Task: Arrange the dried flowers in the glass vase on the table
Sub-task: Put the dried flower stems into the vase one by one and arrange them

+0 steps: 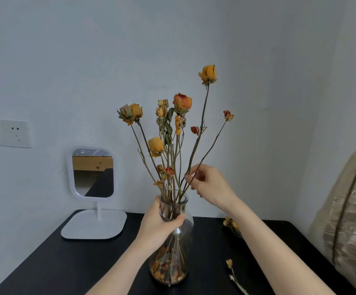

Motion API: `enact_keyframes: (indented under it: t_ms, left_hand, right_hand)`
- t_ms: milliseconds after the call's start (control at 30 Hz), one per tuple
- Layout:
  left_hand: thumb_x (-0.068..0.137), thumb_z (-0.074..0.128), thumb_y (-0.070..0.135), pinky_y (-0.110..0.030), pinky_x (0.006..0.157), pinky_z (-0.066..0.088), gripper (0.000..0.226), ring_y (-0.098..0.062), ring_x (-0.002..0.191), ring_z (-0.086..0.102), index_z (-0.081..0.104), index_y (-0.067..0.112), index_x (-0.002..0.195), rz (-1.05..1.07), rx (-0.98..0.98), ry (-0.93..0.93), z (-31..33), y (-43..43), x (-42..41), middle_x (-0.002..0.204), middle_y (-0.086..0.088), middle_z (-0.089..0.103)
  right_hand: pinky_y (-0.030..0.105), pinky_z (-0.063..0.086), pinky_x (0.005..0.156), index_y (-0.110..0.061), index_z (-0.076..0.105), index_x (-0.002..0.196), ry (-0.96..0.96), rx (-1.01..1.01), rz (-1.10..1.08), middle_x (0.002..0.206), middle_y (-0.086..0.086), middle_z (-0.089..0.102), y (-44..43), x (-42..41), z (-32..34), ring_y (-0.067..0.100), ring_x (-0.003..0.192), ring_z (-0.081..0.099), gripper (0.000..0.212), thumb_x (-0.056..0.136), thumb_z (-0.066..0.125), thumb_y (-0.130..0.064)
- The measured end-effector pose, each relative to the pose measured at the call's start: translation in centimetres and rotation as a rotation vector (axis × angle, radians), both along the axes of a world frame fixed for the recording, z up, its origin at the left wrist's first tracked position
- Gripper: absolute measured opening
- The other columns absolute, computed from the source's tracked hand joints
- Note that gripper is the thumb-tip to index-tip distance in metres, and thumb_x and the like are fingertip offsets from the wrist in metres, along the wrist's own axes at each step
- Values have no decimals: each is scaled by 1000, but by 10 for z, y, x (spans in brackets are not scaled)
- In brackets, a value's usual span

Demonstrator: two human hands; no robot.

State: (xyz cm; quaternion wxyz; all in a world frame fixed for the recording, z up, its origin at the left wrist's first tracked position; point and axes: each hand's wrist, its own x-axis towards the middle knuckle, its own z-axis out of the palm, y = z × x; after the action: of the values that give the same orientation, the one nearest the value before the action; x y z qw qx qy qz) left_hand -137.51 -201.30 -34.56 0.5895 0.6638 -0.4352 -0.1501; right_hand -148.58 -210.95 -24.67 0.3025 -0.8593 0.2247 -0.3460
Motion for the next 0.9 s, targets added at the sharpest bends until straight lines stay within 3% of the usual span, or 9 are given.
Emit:
enact_keyframes:
  t_ms: [267,367,533,667,800,900]
  left_hand:
    - [73,75,36,-7,72,35,43,13,92,51,42,52,95,-9,12,-8,0,-1,1,99,32,55]
    - [73,74,37,-13,84,36,43,11,94,50,42,52,97,-11,23,-12,-1,-2,2,102,31,53]
    - [73,74,38,-18,90,37,44,12,92,48,41,53,97,-1,44,-19,-2,-4,3,100,32,51]
    - [72,74,40,-7,70,35,42,12,91,50,42,53,96,15,35,-29,-1,-2,1,98,31,54]
    - [72,75,38,-11,78,36,42,11,92,50,41,52,94,40,16,-26,-1,-3,-1,99,30,53]
    - [72,75,37,-17,84,38,42,9,94,50,42,50,94,69,0,-36,-2,-5,-4,99,28,54]
  right_hand:
    - [21,48,56,-17,61,92,-287,33,-33,65,-4,60,4,0,13,8,55,54,13,90,58,-29]
    - [17,48,53,-12,63,84,-345,103,-6,65,-1,61,1,-4,9,10,54,55,17,92,55,-23]
    - [20,51,57,-11,64,79,-212,179,43,66,2,63,-4,-4,-1,11,55,57,21,94,52,-20]
    - [20,53,58,-4,67,90,-64,180,86,68,1,64,-7,-3,-11,8,54,57,22,94,52,-18]
    - [20,52,56,-11,65,96,-155,184,48,66,0,63,-7,-5,-14,8,52,56,15,92,56,-23]
    - [23,51,56,-13,63,84,-237,191,19,64,1,63,-8,-7,-12,12,52,56,13,92,57,-22]
